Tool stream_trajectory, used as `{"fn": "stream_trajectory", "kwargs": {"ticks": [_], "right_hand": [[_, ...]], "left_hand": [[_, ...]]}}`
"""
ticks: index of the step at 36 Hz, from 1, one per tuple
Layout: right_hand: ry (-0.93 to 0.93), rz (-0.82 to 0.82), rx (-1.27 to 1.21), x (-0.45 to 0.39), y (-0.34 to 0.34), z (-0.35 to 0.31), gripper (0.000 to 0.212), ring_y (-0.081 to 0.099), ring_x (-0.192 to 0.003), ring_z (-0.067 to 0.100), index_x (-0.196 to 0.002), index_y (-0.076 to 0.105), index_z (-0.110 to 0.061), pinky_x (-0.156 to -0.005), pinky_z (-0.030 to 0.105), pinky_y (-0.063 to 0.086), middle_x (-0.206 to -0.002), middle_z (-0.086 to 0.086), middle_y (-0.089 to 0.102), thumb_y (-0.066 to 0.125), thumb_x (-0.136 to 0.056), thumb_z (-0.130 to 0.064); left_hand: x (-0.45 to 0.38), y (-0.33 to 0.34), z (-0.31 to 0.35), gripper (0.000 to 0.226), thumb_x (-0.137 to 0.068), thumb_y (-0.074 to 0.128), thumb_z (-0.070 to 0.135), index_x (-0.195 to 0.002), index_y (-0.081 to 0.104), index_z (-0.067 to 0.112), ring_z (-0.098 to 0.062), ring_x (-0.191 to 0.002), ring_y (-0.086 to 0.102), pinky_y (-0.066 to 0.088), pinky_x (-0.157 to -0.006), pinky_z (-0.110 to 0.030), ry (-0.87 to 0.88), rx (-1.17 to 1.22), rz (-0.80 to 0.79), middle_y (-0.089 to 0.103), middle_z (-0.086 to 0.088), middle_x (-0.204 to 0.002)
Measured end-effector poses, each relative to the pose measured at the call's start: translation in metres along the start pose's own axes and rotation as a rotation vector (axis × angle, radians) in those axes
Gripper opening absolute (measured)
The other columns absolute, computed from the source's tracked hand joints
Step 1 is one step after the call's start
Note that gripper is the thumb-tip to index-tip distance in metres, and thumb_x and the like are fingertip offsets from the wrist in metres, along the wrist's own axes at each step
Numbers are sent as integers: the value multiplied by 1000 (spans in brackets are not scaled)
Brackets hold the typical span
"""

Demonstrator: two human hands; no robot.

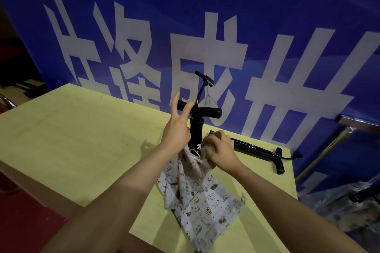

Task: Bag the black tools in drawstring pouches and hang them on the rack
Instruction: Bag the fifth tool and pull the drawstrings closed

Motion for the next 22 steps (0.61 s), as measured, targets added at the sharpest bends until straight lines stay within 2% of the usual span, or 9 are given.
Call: {"fn": "stream_trajectory", "kwargs": {"ticks": [2, 4, 6, 10, 13, 15, 16, 18, 22], "right_hand": [[-29, 49, -25, 5, -5, -2, 36, 36, -103, 21, -98, 63, -22, -79, 27, 17, -103, 1, 44, 42, -89, -49], [-67, 16, -20, 9, -2, -6, 51, 36, -101, 16, -91, 65, -25, -81, 28, 16, -101, -2, 50, 40, -82, -68], [-83, -47, -4, 12, 3, -10, 55, 36, -101, 12, -85, 64, -29, -83, 30, 16, -99, -7, 54, 42, -73, -78], [-62, -133, 2, 15, 13, -14, 28, 43, -96, 11, -69, 60, -25, -82, 33, 17, -80, -8, 60, 62, -85, -48], [36, -170, -219, 21, 12, -3, 26, 55, -70, 9, -66, 54, -21, -87, 34, 27, -59, -6, 60, 63, -87, -33], [117, -198, -416, 25, 11, 6, 24, 55, -55, 17, -70, 50, -17, -73, 36, 44, -57, 2, 60, 64, -88, -23], [143, -213, -451, 26, 11, 10, 23, 56, -54, 24, -71, 48, -15, -64, 36, 47, -59, 6, 60, 64, -87, -19], [153, -220, -397, 26, 6, 14, 23, 58, -61, 31, -72, 44, -15, -60, 34, 47, -63, 6, 58, 63, -84, -12], [152, -254, -366, 27, 4, 16, 29, 47, -61, 18, -68, 39, -16, -57, 28, 42, -65, 3, 47, 63, -77, -1]], "left_hand": [[0, 1, 8, 75, -78, 55, -13, -139, 34, 25, -20, -70, 55, 43, -55, -29, 24, -40, -9, -9, 5, -158], [0, 3, 13, 76, -79, 55, -12, -141, 31, 24, -20, -75, 52, 35, -56, -25, 36, -79, -25, -5, 5, -159], [-1, 7, 15, 78, -79, 55, -12, -143, 28, 23, -25, -88, 56, 36, -59, -26, 48, -105, -30, 4, 3, -159], [-3, 9, 16, 76, -77, 56, -13, -140, 29, 20, -31, -103, 55, 41, -64, -31, 47, -132, -16, 14, -3, -154], [-2, 9, 18, 76, -77, 57, -13, -140, 28, 20, -29, -103, 54, 42, -66, -29, 47, -169, -24, 14, -5, -152], [-2, 10, 18, 78, -77, 57, -11, -142, 27, 21, -29, -98, 55, 42, -65, -30, 62, -175, -31, 13, -6, -151], [-2, 11, 18, 78, -78, 57, -10, -142, 26, 21, -30, -97, 56, 43, -64, -30, 66, -175, -37, 12, -6, -151], [-1, 12, 19, 78, -78, 58, -7, -142, 25, 23, -30, -95, 56, 42, -64, -29, 68, -171, -48, 11, -7, -151], [4, 9, 25, 72, -82, 57, 4, -143, 25, 25, -32, -101, 53, 44, -64, -32, 98, -190, -42, 13, -7, -148]]}}
Point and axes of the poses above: each hand's wrist, its own x-axis away from the middle knuckle, its own y-axis out of the palm, z = x × y, the point moved 9 cm from there along -x, towards the middle knuckle
